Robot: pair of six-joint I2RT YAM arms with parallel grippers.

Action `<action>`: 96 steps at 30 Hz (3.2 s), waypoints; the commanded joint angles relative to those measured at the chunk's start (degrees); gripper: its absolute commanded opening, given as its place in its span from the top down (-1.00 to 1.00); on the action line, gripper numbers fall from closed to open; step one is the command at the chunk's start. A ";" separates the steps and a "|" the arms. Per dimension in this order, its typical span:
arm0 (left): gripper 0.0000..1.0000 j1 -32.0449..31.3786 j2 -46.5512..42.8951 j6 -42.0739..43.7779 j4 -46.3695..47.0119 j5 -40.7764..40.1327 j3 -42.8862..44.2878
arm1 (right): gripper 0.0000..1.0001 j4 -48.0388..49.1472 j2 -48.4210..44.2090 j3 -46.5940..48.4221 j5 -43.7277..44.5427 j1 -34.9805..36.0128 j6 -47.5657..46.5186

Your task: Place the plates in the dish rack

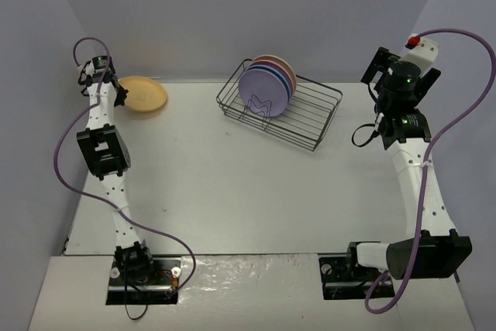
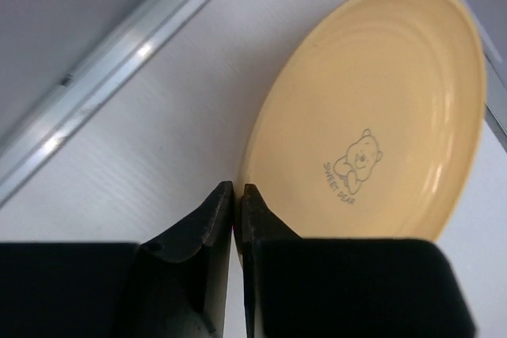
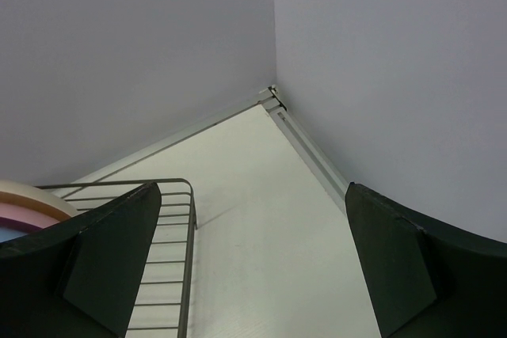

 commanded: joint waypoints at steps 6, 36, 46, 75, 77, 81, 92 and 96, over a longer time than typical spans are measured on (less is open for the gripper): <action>1.00 -20.29 -35.79 40.19 36.29 -17.95 -19.75 | -1.00 3.67 -2.07 0.12 1.58 -0.40 -1.31; 1.00 -38.50 -41.17 96.39 86.41 44.83 -52.74 | -1.00 5.21 0.63 -0.03 1.35 -0.40 -4.40; 1.00 -38.58 -35.23 97.76 91.53 47.73 -53.21 | -1.00 4.55 2.63 0.78 1.01 -0.40 -4.71; 1.00 -35.76 -23.98 103.62 85.62 54.94 -42.93 | -1.00 3.28 5.40 2.14 -0.09 -0.40 -4.36; 1.00 -35.65 -23.54 103.68 84.73 55.54 -42.69 | -1.00 3.36 5.37 2.06 -0.09 -0.40 -4.36; 1.00 -35.49 -23.44 104.14 84.60 56.03 -44.28 | -1.00 3.26 5.33 2.25 0.08 -0.40 -4.55; 1.00 -35.59 -25.61 108.54 82.47 56.21 -50.55 | -1.00 3.45 5.88 2.14 -0.07 -0.40 -4.59; 0.68 -35.68 -25.80 109.02 81.64 55.61 -51.27 | -1.00 3.45 6.37 2.19 -0.62 -0.40 -4.45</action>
